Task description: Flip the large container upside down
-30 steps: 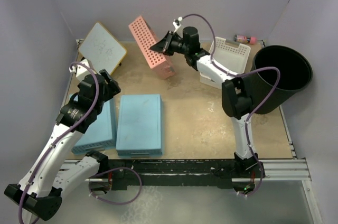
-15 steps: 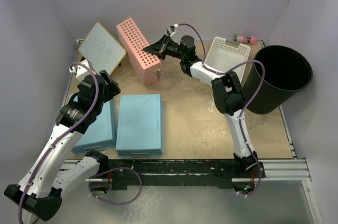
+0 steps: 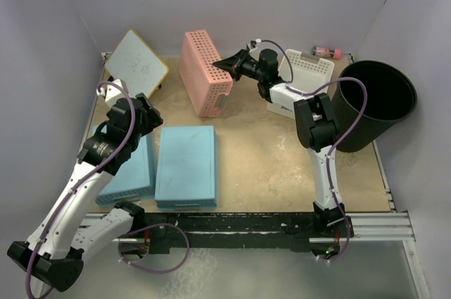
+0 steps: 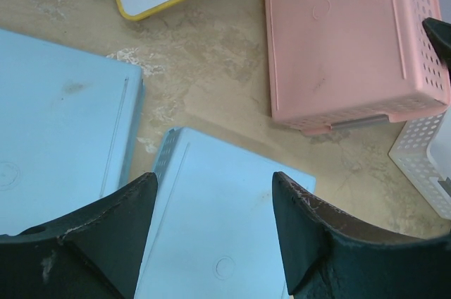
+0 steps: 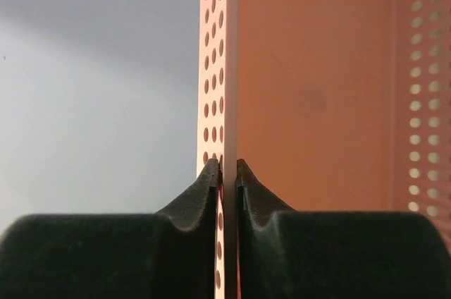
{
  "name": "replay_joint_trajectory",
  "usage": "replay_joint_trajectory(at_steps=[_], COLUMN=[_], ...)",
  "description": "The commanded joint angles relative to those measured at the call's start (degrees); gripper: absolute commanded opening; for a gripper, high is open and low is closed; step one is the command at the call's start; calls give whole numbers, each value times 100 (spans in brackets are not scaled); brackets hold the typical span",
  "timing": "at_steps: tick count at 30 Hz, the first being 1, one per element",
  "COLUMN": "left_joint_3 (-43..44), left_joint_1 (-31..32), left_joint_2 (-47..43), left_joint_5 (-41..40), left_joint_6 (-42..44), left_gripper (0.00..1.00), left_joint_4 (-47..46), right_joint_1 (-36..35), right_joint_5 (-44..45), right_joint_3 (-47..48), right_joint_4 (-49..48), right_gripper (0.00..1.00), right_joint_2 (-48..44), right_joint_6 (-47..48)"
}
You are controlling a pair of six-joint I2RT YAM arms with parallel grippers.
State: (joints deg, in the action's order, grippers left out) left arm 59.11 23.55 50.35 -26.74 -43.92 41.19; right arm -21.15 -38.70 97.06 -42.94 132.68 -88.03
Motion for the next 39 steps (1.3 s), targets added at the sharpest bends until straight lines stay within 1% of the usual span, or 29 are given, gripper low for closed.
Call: replay_joint_trajectory(at_steps=[1, 3, 6, 9, 12, 13, 17, 18, 19, 21, 23, 25, 29, 34, 39], left_joint_3=[-2, -5, 1, -4, -7, -18, -35, -44, -44, -39, -32, -36, -62, -57, -29], left_joint_1=[-1, -5, -4, -1, -5, -5, -8, -4, -6, -4, -3, -8, -1, -5, -5], left_joint_2=[67, 102, 139, 175, 207, 205, 210, 211, 212, 231, 244, 244, 263, 320, 296], left_joint_5=[82, 97, 123, 153, 181, 186, 202, 204, 209, 225, 238, 240, 278, 348, 363], left_joint_6=[42, 42, 54, 50, 50, 50, 64, 70, 78, 77, 77, 77, 77, 59, 60], left_gripper=[63, 63, 63, 63, 63, 63, 63, 64, 63, 63, 63, 63, 63, 63, 63], left_joint_4=[-268, -290, -325, -355, -373, -373, -379, -391, -397, -408, -423, -432, -481, -549, -510], right_joint_1=[199, 278, 343, 365, 365, 365, 363, 365, 366, 366, 361, 341, 220, -250, -538], right_joint_5=[132, 228, 378, 538, 797, 881, 1153, 1214, 1279, 1419, 1846, 1896, 1476, 919, 336], right_joint_3=[-286, -368, -402, -360, -210, -140, 215, 327, 468, 593, 677, 628, 621, 973, 1713], right_joint_4=[1039, 1294, 1721, 2112, 2740, 2960, 3693, 3885, 4088, 4337, 4557, 4562, 4245, 3881, 3748], right_gripper=[23, 38, 52, 59, 61, 65, 69, 82, 84, 86, 86, 86, 85, 84, 83], right_joint_2=[-178, -254, -348, -419, -498, -512, -480, -446, -398, -367, -402, -441, -363, -44, 340], right_joint_6=[799, 1017, 1419, 1817, 2331, 2514, 3171, 3306, 3474, 3703, 4019, 4132, 4103, 3996, 3977])
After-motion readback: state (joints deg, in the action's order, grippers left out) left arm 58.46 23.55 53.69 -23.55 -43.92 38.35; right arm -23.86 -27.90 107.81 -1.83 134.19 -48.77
